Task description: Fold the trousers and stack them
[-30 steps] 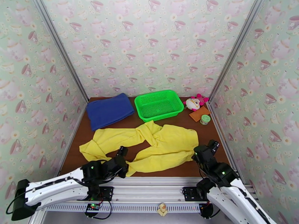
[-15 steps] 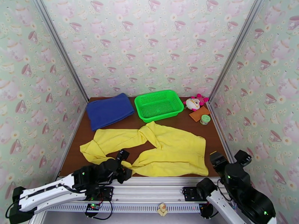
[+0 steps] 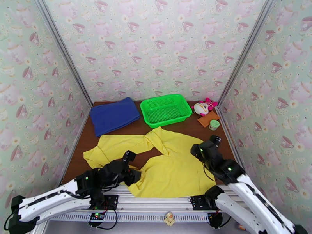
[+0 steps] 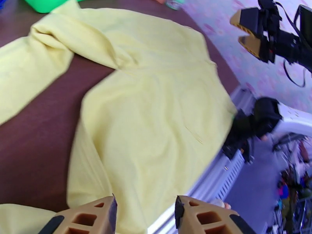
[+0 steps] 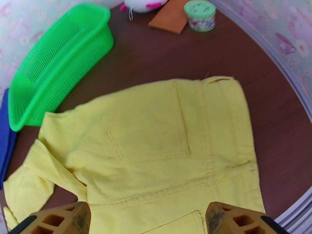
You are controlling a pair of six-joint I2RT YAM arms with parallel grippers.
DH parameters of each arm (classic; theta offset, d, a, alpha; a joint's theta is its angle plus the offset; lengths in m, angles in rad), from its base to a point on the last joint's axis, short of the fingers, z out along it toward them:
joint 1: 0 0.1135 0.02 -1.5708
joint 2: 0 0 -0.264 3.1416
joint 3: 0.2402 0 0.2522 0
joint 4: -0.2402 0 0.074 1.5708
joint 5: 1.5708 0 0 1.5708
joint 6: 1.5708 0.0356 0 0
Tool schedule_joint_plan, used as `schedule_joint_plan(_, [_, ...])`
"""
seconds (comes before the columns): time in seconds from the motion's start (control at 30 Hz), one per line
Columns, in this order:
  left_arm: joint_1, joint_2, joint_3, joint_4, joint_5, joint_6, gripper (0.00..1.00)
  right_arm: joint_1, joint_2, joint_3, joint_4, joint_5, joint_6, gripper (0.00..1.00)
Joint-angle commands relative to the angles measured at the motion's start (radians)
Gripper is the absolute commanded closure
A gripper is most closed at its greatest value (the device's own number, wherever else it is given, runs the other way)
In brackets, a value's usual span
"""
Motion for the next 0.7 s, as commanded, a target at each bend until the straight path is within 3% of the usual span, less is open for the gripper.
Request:
schedule_joint_plan(0.0, [0.113, 0.239, 0.071, 0.03, 0.004, 0.036, 0.57, -0.002, 0.127, -0.031, 0.227, -0.099, -0.03, 0.16])
schedule_joint_plan(0.07, [0.154, 0.406, 0.107, 0.121, 0.139, 0.046, 0.6, -0.006, 0.184, -0.068, 0.336, -0.156, -0.013, 0.16])
schedule_joint_plan(0.13, [0.149, 0.546, 0.151, 0.151, 0.184, 0.045, 0.62, -0.007, 0.245, -0.084, 0.406, -0.205, -0.004, 0.16])
schedule_joint_plan(0.23, [0.15, 0.679, 0.214, 0.094, 0.089, 0.053, 0.64, -0.011, 0.378, -0.065, 0.45, -0.23, -0.02, 0.15])
schedule_joint_plan(0.43, [0.237, 0.742, 0.224, 0.098, 0.084, 0.09, 0.64, -0.042, 0.617, 0.008, 0.519, -0.275, -0.051, 0.14])
schedule_joint_plan(0.67, [0.356, 0.849, 0.242, 0.15, 0.116, 0.117, 0.68, -0.13, 0.769, 0.108, 0.548, -0.308, -0.123, 0.14])
